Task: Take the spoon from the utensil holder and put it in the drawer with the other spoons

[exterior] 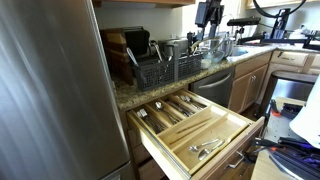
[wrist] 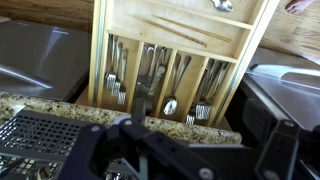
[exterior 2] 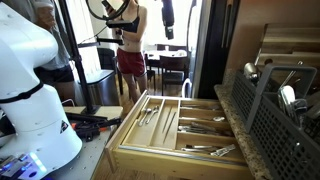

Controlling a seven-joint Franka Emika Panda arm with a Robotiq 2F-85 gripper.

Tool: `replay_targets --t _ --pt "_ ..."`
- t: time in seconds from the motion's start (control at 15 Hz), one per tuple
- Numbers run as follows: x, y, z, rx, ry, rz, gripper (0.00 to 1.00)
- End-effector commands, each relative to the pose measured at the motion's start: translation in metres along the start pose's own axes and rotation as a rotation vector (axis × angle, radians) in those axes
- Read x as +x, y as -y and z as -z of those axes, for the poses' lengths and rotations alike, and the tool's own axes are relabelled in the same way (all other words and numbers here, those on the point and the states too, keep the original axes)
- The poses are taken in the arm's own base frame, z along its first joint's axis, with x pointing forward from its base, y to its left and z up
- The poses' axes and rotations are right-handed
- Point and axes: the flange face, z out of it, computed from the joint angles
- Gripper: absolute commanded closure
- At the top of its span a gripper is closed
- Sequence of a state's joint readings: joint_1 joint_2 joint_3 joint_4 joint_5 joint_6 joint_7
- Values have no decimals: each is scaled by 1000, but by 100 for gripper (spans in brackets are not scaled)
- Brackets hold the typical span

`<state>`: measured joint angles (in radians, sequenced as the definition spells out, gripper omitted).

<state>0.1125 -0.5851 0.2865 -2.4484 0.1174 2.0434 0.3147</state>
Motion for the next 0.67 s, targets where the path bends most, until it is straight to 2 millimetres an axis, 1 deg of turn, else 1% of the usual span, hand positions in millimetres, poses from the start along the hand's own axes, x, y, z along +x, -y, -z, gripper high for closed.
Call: replay_targets --t 0.0,0.33,0.6 --pt "16 2 0 -25 -24 -5 0" --pt "37 3 -5 -35 -24 17 0" --pt "60 -2 -6 -42 -22 23 0"
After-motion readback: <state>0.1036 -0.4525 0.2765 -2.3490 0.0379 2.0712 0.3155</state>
